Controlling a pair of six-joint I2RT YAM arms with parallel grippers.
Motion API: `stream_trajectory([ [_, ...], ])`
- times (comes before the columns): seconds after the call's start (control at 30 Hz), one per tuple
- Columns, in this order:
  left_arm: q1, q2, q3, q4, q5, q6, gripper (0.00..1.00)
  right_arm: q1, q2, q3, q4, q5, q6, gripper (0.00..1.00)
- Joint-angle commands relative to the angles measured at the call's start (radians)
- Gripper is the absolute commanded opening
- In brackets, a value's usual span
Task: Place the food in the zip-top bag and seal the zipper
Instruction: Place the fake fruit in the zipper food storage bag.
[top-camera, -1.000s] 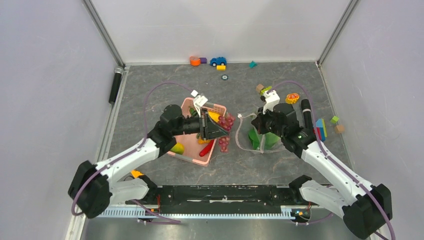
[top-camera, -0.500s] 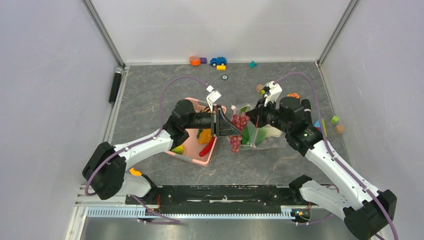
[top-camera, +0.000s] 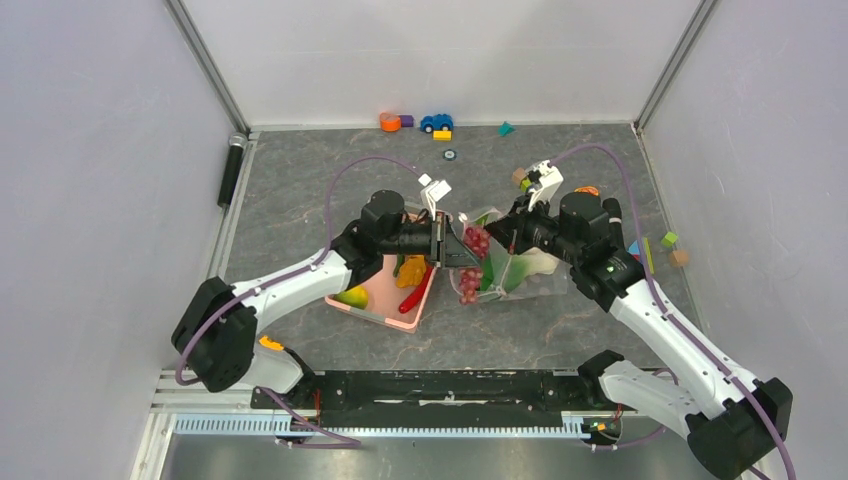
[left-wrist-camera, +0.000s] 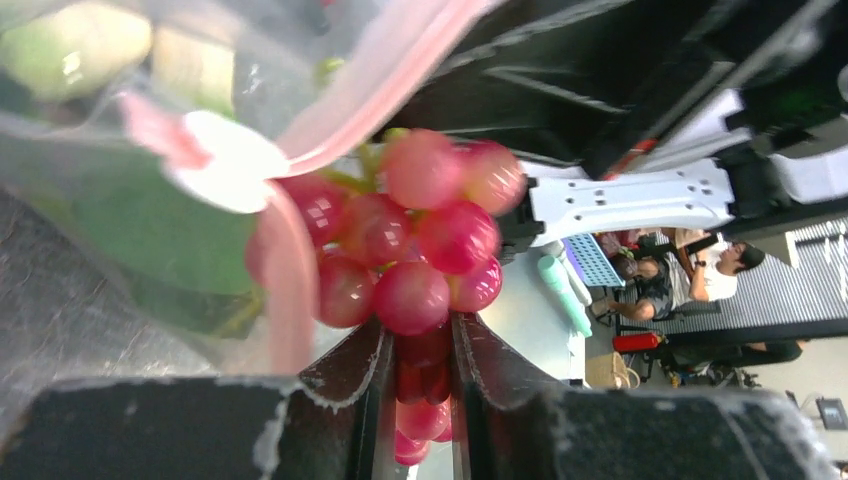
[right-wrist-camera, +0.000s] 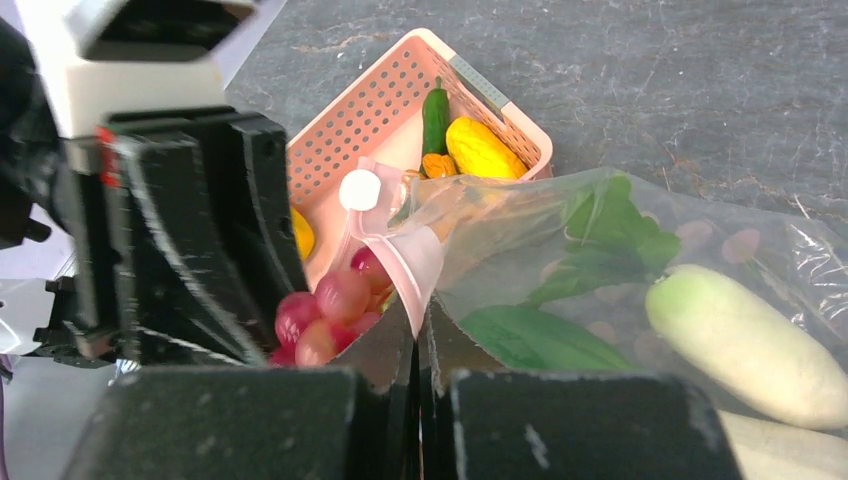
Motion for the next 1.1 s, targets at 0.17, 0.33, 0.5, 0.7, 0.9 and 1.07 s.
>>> stream_trajectory([
  [0.17, -0.001, 0.125, 0.122, -0.214, -0.125, 0.021, 0.02, 0.0, -0.018, 0.019, 0.15, -0.15, -0.004, 0.0],
  [0.33, -0.001, 0.167, 0.208, -0.295, -0.23, -0.007, 0.02, 0.0, 0.003, -0.006, 0.169, -0.272, -0.008, 0.0],
  [0.5, -0.001, 0.152, 0.233, -0.309, -0.382, -0.085, 0.02, 0.001, 0.006, -0.026, 0.168, -0.316, -0.031, 0.0],
  [0.7, -0.001, 0.128, 0.222, -0.258, -0.499, -0.21, 0.02, 0.001, -0.016, -0.048, 0.137, -0.3, -0.076, 0.0],
  [0.9, -0.001, 0.106, 0.234, -0.249, -0.567, -0.227, 0.02, 0.0, -0.033, -0.041, 0.033, -0.205, -0.137, 0.0],
  [1.07, -0.001, 0.096, 0.266, -0.29, -0.683, -0.216, 0.02, 0.001, -0.071, -0.065, -0.006, -0.192, -0.156, 0.01],
])
